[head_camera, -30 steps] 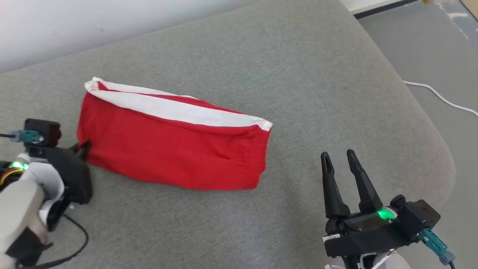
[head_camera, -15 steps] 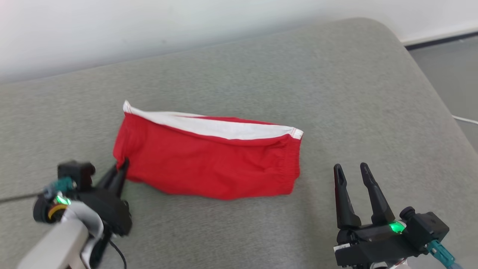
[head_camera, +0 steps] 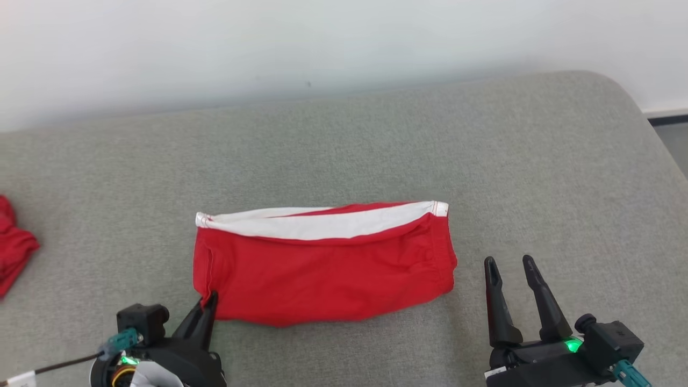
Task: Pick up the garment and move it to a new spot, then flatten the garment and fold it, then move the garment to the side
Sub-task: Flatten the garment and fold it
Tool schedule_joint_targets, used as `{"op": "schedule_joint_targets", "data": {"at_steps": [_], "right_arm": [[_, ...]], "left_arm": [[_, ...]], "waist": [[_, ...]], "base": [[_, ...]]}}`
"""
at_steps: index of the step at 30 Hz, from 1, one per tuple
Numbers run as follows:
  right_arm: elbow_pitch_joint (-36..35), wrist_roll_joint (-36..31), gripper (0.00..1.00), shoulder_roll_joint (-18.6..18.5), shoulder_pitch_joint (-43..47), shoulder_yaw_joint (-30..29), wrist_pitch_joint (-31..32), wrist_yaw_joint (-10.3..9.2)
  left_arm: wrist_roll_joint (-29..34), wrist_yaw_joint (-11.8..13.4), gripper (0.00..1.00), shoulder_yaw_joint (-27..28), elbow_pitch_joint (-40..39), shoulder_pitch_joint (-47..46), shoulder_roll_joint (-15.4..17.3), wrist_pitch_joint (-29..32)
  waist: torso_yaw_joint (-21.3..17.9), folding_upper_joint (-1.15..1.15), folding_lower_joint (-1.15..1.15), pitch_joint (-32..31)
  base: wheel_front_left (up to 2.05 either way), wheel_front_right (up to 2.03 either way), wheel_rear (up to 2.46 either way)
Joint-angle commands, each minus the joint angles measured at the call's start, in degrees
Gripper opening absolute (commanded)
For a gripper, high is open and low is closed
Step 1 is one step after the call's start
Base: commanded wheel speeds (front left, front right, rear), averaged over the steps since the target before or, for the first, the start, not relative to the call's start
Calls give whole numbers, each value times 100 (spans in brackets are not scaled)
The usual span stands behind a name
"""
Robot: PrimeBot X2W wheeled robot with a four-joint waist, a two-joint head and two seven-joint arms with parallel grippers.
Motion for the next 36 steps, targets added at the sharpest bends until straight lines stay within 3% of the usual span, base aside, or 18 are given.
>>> {"op": "schedule_joint_targets", "data": {"at_steps": [1, 2, 4, 9, 11, 14, 15, 17, 21, 29, 36], "right_arm": [[19, -23, 100, 9, 45, 10, 0, -14], [31, -35, 100, 9, 43, 27, 0, -13], [57, -50, 100, 9, 32, 46, -1, -14], [61, -45, 100, 8, 44, -2, -1, -13], [55, -27, 100, 8, 72, -66, 0, -13], [53, -27, 100, 9, 90, -100, 0, -14], [48, -18, 100, 9, 103, -140, -1, -14], [52, -9, 100, 8, 115, -191, 0, -14], [58, -226, 100, 8, 129, -180, 0, -14], [163, -380, 100, 7, 327, -251, 0, -14], [245, -428, 100, 9, 447, -263, -1, -14]], "left_arm": [[87, 26, 0, 43, 1, 92, -21, -38], [138, 54, 26, 56, 21, 136, -50, -41], [359, 125, 100, 203, -62, 165, -69, -48], [1178, 363, 100, 1064, -609, 588, -221, -41], [1775, 433, 100, 1708, -1096, 923, -381, -41], [2193, 439, 100, 2153, -1434, 1178, -515, -41], [2711, 452, 100, 2549, -1772, 1417, -627, -41], [3252, 451, 100, 2838, -2109, 1645, -749, -41], [3958, 430, 100, 3368, -2545, 2110, -1083, -42], [4500, 177, 100, 4362, -2586, 2808, -1778, -42], [4904, -164, 100, 4740, -2381, 2951, -1938, -42]], "waist": [[105, 0, 1, -118], [105, 0, 1, -139], [101, 0, 1, -164], [127, 0, 1, -202], [177, 0, 1, -215], [219, 0, 1, -234], [258, 0, 1, -247], [299, 0, 1, -262], [361, 0, 1, -316], [445, 0, 1, -487], [474, 0, 1, -562]], "base": [[0, 0, 0], [0, 0, 0], [0, 0, 0], [0, 0, 0], [0, 0, 0], [0, 0, 0], [0, 0, 0], [0, 0, 0], [0, 0, 0], [0, 0, 0], [0, 0, 0]]}}
